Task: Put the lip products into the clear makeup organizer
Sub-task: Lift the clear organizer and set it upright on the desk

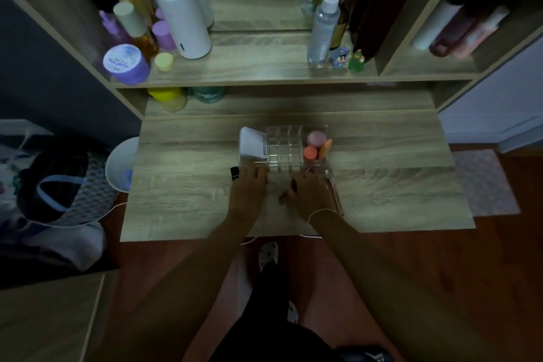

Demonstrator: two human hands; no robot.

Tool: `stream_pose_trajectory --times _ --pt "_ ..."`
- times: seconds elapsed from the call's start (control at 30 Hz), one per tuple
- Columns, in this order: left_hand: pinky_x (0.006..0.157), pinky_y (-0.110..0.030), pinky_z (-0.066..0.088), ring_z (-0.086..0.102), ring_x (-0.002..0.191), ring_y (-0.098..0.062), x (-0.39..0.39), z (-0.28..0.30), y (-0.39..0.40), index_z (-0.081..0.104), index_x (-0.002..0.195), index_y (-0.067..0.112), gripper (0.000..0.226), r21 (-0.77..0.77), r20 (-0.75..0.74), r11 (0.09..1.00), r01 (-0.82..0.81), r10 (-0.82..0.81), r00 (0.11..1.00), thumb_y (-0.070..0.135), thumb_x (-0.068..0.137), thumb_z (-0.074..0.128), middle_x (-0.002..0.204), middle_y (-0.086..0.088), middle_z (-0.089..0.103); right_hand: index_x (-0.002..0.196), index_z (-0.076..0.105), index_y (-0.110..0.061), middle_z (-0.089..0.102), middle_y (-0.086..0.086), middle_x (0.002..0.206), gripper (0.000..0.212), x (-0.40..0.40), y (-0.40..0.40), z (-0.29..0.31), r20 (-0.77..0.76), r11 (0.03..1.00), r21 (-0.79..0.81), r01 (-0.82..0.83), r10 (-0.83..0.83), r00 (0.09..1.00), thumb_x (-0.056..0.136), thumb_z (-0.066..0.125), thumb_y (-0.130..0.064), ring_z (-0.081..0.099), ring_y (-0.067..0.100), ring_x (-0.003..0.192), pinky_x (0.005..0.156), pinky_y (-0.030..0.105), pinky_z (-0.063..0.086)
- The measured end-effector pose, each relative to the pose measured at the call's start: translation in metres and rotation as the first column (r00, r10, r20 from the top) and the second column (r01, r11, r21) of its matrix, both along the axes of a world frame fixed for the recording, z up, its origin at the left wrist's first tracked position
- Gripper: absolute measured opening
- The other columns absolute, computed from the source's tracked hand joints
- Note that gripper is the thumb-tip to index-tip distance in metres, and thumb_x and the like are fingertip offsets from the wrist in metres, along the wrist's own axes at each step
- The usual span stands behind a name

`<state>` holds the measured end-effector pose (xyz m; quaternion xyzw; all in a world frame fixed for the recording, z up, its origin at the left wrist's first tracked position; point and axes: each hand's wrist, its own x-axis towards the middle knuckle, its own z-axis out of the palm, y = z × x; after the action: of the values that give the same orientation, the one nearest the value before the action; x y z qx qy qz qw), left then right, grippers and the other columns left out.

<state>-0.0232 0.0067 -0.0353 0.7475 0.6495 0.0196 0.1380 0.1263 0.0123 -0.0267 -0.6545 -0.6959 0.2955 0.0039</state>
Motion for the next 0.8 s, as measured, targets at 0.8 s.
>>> stream_pose_trajectory --times 0.8 --pt "0.086 -0.042 0.053 0.058 0.101 -0.032 -0.011 0.002 0.027 0.051 0.125 0.006 0.034 0.037 0.385 0.996 0.079 -0.088 0.919 0.012 0.092 0.054 0.118 -0.022 0.058 0.122 0.04 -0.02 0.061 0.011 0.112 0.043 -0.021 -0.001 -0.002 -0.112 0.956 0.003 0.293 -0.291 0.95 0.084 0.059 -0.022 0.065 0.035 0.094 0.07 0.032 0.044"
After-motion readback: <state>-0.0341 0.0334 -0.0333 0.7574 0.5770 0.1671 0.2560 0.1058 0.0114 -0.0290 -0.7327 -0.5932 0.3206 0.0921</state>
